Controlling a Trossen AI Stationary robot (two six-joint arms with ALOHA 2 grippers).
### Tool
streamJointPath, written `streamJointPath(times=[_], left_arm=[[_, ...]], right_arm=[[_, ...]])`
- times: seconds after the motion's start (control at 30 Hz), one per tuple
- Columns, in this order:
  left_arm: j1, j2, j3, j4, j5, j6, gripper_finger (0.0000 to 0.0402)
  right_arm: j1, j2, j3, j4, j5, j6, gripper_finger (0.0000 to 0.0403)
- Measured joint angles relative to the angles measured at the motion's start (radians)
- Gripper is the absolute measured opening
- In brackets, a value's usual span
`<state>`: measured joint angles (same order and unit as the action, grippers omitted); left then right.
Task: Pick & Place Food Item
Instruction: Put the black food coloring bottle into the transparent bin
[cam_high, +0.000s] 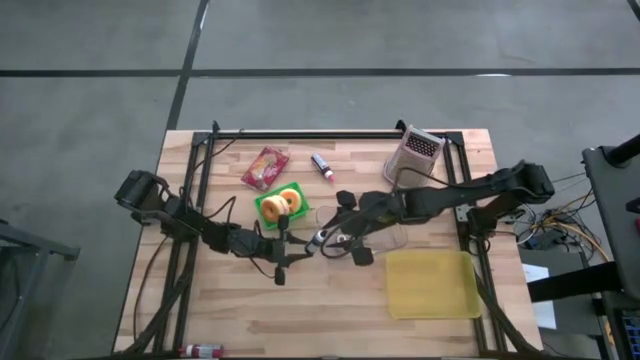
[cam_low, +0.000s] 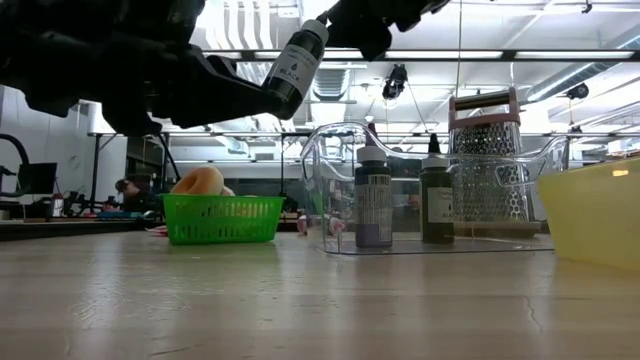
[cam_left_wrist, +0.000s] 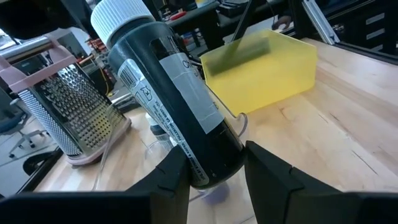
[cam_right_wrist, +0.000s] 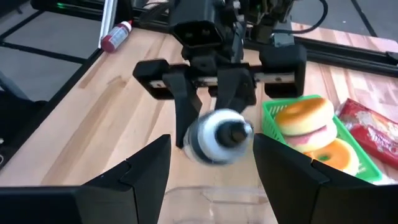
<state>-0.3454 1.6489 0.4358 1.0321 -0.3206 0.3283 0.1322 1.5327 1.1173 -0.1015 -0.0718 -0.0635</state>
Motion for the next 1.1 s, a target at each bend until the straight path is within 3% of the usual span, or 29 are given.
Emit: streamJointPath(times=[0.63, 1.1], left_arm=[[0.003, 0.0, 0.0, -0.012, 0.0, -0.01, 0.012], [0.009, 0.0, 0.0, -0.013, 0.001, -0.015, 0.012]], right_arm=[[-0.003, 0.055, 0.042, -0.018, -0.007, -0.015, 0.0221], [-0.008, 0.056, 0.042, -0.016, -0.012, -0.021, 0.0145]])
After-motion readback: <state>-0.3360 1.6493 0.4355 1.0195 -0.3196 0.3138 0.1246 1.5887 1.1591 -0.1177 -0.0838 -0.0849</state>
